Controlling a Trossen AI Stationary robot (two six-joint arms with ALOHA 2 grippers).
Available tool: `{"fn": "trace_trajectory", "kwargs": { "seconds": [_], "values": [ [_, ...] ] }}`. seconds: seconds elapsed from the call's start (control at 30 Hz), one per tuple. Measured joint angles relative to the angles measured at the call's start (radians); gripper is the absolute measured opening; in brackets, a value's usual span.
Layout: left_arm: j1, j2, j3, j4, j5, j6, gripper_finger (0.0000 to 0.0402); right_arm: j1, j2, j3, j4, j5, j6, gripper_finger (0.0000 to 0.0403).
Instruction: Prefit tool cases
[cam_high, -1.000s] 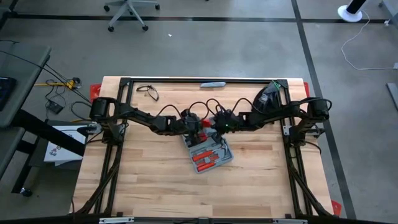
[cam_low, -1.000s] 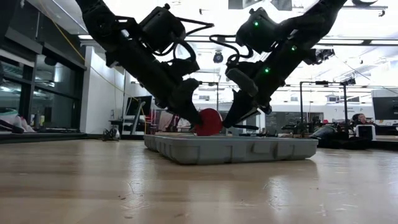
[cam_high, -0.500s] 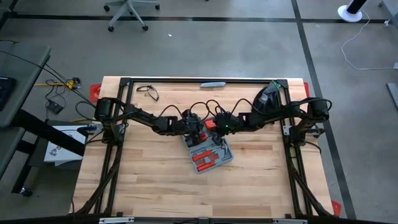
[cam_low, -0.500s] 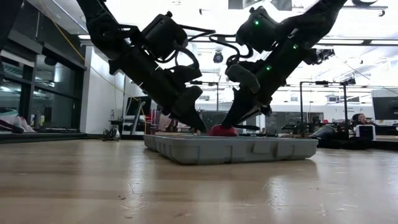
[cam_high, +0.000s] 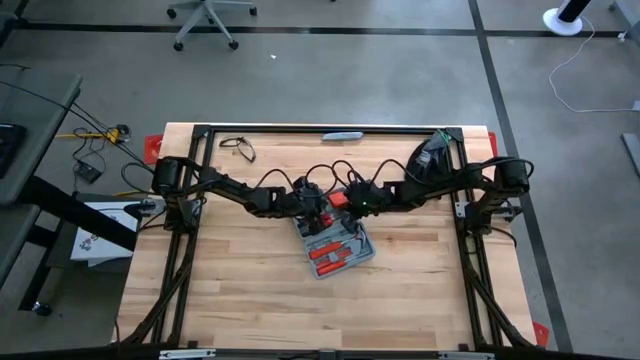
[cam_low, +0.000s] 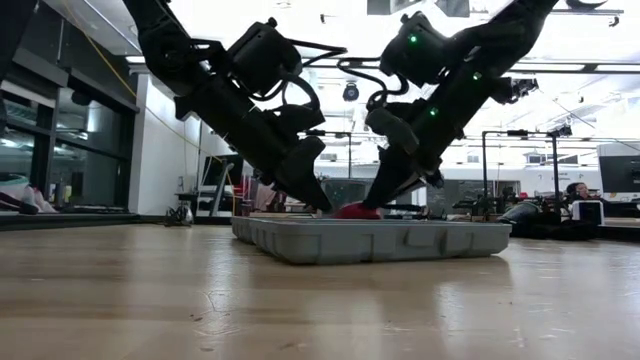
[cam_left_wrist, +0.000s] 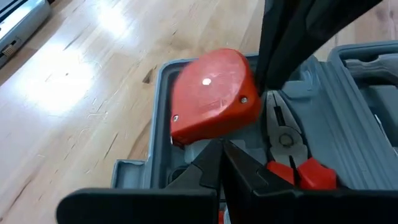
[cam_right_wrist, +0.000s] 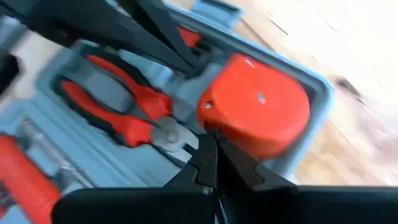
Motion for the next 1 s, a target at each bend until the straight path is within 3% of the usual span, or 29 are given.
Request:
{"fn": "trace_trajectory", "kwargs": {
  "seconds": [0.4, 0.6, 0.9, 1.0],
  "values": [
    [0.000, 0.000, 0.000, -0.001, 0.000, 0.000, 0.0000, 0.067, 0.000, 0.000, -0.066, 0.143, 0.016, 0.0078],
    [0.000, 0.000, 0.000, -0.005, 0.000, 0.000, 0.0000, 0.118, -0.027, 0.000, -0.057, 0.254, -0.080, 0.0084],
    [0.000, 0.000, 0.000, -0.009, 0.023, 0.001, 0.0000, 0.144, -0.287, 0.000, -0.035, 0.491, -0.241, 0.0083],
    [0.000, 0.000, 0.000, -0.009, 0.023, 0.010, 0.0000, 0.120, -0.374, 0.000, -0.033, 0.494, -0.270, 0.0078]
  ]
}}
